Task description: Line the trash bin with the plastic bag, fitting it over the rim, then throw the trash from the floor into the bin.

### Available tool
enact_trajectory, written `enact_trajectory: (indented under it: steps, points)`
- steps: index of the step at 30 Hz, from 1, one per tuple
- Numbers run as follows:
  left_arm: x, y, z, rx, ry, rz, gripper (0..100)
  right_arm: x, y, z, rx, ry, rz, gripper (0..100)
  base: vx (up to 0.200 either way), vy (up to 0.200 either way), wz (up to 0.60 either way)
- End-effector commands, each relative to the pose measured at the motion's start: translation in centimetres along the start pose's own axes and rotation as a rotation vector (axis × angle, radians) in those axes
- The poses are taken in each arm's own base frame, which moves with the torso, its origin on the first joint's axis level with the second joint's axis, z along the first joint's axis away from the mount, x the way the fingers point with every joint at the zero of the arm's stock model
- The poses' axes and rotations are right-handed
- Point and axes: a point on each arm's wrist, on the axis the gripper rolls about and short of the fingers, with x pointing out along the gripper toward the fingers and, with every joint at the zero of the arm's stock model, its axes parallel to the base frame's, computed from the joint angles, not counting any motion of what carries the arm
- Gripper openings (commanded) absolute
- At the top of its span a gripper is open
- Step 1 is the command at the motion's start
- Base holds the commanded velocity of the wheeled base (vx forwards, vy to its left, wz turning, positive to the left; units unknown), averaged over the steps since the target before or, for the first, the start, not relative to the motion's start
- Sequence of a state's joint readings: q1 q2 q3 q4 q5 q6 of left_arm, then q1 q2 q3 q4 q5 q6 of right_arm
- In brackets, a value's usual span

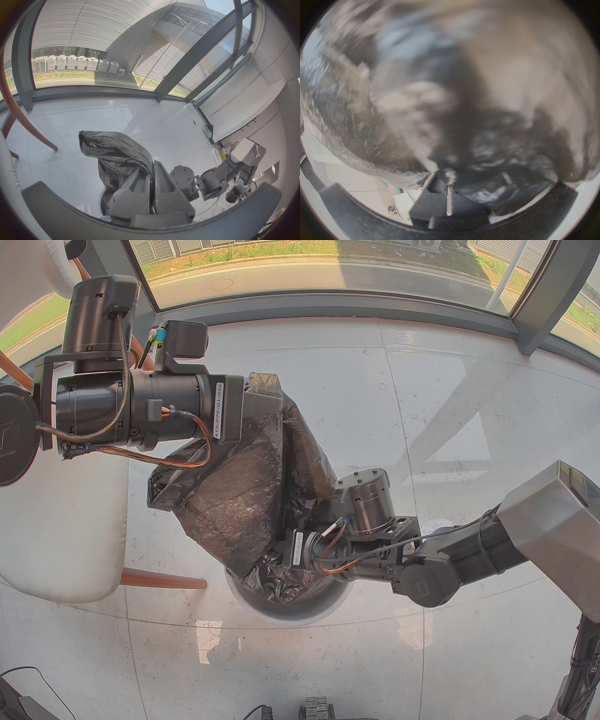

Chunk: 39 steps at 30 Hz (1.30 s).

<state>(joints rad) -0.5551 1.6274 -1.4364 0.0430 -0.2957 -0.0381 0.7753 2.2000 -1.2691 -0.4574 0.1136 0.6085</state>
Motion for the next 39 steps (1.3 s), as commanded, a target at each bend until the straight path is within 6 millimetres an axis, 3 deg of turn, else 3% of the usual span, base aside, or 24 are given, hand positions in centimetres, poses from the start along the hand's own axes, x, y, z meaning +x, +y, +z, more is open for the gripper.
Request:
enact_trajectory:
  steps: [1, 5, 8, 13, 14, 15, 18, 23, 28, 31, 35, 39]
  points:
    - [-0.1, 0.0, 0.1, 0.0, -0.002, -0.001, 0, -0.6, -2.1, 1.9, 0.025, -0.057, -0.046, 0, 0.0, 0.0, 0.0]
    - [0.0, 0.0, 0.0, 0.0, -0.001, -0.001, 0, -1.3, -2.4, 3.1, 0.031, -0.093, -0.047, 0, 0.0, 0.0, 0.0]
    - [0.0, 0.0, -0.1, 0.002, 0.004, 0.0, 0, -2.0, -1.9, 2.9, 0.033, -0.086, -0.038, 0, 0.0, 0.0, 0.0]
    - [0.1, 0.0, -1.2, -0.007, 0.043, 0.0, 0, -2.8, 1.1, -2.0, -0.016, 0.05, 0.01, 0, 0.0, 0.0, 0.0]
    - [0.1, 0.0, -1.2, -0.007, 0.043, 0.0, 0, -2.8, 1.1, -2.0, -0.016, 0.05, 0.01, 0, 0.0, 0.0, 0.0]
    - [0.4, 0.2, -2.0, -0.017, 0.071, 0.011, 0, -3.1, 2.2, -4.2, -0.04, 0.095, 0.04, 0, 0.0, 0.0, 0.0]
    - [0.8, 0.5, -3.4, -0.03, 0.119, 0.042, 0, -3.2, 3.0, -6.7, -0.074, 0.105, 0.091, 0, 0.0, 0.0, 0.0]
    - [0.8, 0.6, -3.8, -0.034, 0.128, 0.051, 0, -4.0, 4.0, -6.8, -0.108, 0.009, 0.195, 0, 0.0, 0.0, 0.0]
    - [0.9, 0.7, -4.3, -0.032, 0.145, 0.073, 0, -8.7, 4.8, -3.3, -0.098, -0.096, 0.283, 0, 0.0, 0.0, 0.0]
    - [0.9, 0.9, -4.6, -0.008, 0.158, 0.096, 0, -11.5, 3.5, -2.5, -0.098, -0.109, 0.287, 0, 0.0, 0.0, 0.0]
    - [0.9, 1.1, -5.1, 0.007, 0.177, 0.105, 0, -15.7, 0.0, -3.0, -0.122, -0.122, 0.19, 0, 0.0, 0.0, 0.0]
    - [1.0, 0.9, -5.5, 0.028, 0.197, 0.097, 0, -19.1, -1.2, -2.4, -0.111, -0.179, 0.149, 0, 0.0, 0.0, 0.0]
